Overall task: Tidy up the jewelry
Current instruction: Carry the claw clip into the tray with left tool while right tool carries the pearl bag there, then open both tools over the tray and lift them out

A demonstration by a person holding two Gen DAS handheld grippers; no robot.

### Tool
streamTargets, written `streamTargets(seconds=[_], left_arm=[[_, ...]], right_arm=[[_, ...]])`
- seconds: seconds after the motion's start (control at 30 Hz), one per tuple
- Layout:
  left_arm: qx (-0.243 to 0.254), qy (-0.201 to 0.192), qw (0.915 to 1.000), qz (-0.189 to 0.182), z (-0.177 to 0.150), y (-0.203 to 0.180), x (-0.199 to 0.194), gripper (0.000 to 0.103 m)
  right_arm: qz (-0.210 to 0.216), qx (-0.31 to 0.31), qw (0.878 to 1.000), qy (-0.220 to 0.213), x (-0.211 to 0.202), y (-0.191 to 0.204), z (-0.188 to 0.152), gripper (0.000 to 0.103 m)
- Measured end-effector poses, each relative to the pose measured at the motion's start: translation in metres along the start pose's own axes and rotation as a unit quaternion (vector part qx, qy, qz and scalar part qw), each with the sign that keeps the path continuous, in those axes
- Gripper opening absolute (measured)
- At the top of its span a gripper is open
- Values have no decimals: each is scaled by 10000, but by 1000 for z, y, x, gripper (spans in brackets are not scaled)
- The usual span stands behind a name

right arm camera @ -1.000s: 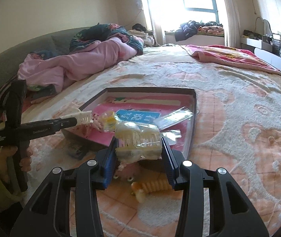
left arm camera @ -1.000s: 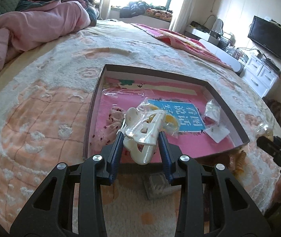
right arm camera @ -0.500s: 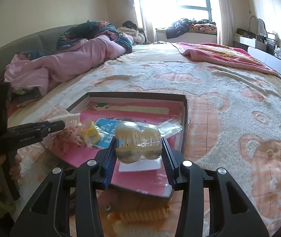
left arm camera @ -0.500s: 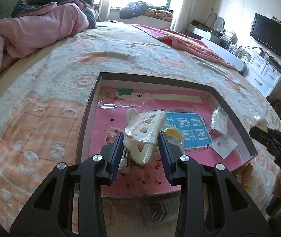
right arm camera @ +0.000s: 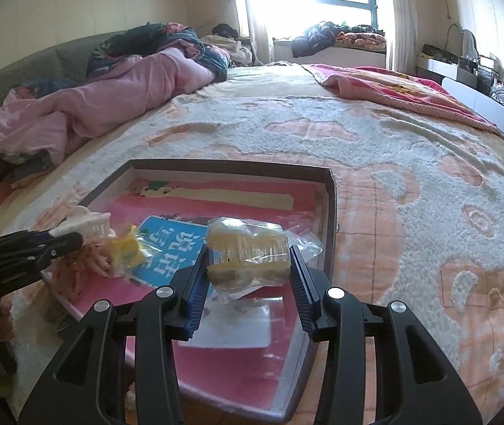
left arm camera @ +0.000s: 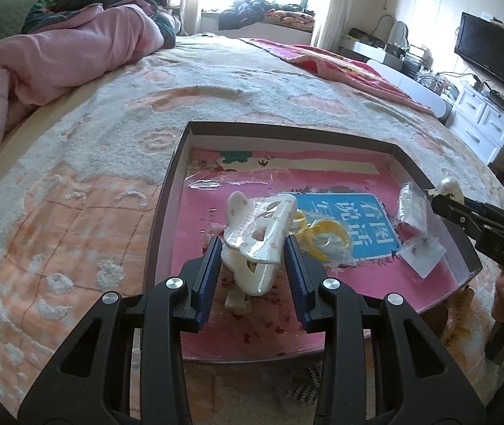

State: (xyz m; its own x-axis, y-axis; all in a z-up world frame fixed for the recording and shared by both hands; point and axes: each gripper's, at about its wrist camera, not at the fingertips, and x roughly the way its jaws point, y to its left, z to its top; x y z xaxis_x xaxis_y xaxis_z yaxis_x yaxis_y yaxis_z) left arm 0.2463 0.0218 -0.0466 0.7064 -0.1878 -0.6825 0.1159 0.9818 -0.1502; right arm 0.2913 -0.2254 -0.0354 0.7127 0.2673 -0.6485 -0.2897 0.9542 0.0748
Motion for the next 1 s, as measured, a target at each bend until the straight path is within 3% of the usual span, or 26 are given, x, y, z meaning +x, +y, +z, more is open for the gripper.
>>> streamTargets(seconds=[0.27,0.7,1.0], left_arm=[[-4,14,10000,48,-2,3,2,28],[-27,29,10000,54,-2,4,4,27],[-18,-14,10000,52,-4,5,1,27]], right_arm=[[-101,60,9997,232,17,-6,-1,41],[-147,56,9996,218,16,-4,-4,42],[-181,95,9998,75,4,-5,-7,55]])
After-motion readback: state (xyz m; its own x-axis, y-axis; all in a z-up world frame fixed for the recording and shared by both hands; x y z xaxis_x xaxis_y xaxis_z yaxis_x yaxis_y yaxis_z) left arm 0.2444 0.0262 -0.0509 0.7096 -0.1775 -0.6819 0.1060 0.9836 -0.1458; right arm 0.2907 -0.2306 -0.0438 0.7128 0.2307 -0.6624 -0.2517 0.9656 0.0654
